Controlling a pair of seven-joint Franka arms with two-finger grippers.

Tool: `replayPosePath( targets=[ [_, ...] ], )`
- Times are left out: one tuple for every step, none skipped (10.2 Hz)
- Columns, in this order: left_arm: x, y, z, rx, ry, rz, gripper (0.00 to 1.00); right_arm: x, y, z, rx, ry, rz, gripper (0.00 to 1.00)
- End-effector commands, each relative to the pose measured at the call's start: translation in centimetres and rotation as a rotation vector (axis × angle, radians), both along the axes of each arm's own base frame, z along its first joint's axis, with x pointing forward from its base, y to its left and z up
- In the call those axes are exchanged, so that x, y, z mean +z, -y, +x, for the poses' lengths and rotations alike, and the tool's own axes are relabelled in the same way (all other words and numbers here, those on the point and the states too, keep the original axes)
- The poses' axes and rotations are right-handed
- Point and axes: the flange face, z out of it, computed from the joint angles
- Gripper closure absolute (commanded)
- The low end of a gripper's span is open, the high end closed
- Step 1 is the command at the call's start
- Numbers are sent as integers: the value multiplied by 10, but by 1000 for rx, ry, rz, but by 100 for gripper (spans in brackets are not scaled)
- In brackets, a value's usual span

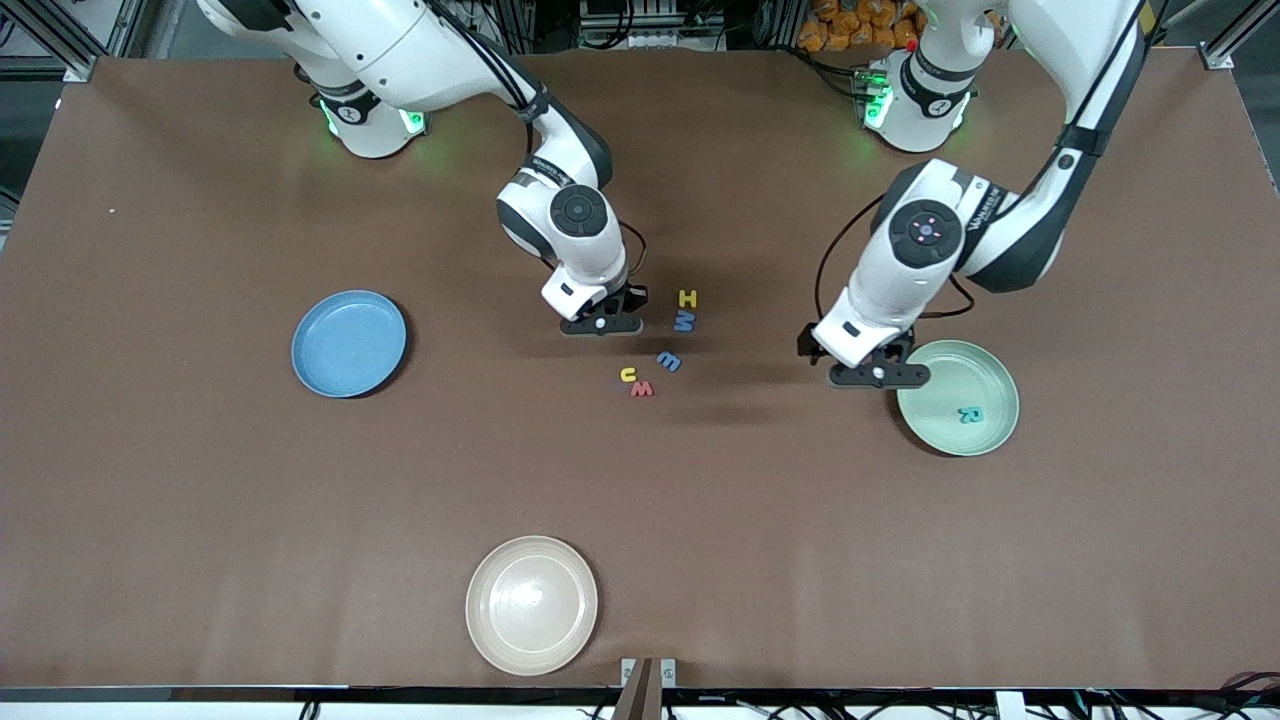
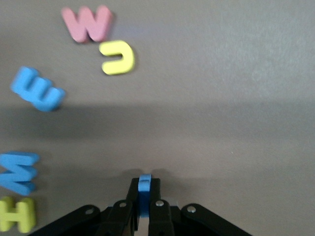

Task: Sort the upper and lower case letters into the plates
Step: 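Carry the blue i to the blue plate while the left gripper grasps H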

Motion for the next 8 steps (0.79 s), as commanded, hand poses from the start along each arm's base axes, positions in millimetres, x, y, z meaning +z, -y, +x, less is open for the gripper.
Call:
replayPosePath(
  targets=[
    [-2,36,-18,-3,-12,-17,0,59,21,20,-58,21,29,100],
    [-6,53,-27,3,-13,-26,0,77,35,26,-76,-6,11,100],
    [-13,68,-34,-6,-11,-46,0,96,56,36,-114,-33,-8,100],
    [-23,87,-44,-29,-11,-69,0,113,79,45,-167,-85,-18,100],
    [-34,106,-54,-30,-10,-99,0,127,111,61,-184,-115,-32,100],
    [-45,121,-62,-5,-6,-123,0,135,141,73,-193,-142,-57,100],
    [-60,135,-72,-2,-5,-117,1,139,173,86,-201,-163,-75,100],
    [-75,148,-84,-31,-3,-94,4,139,211,98,-180,-192,-89,100]
  ],
)
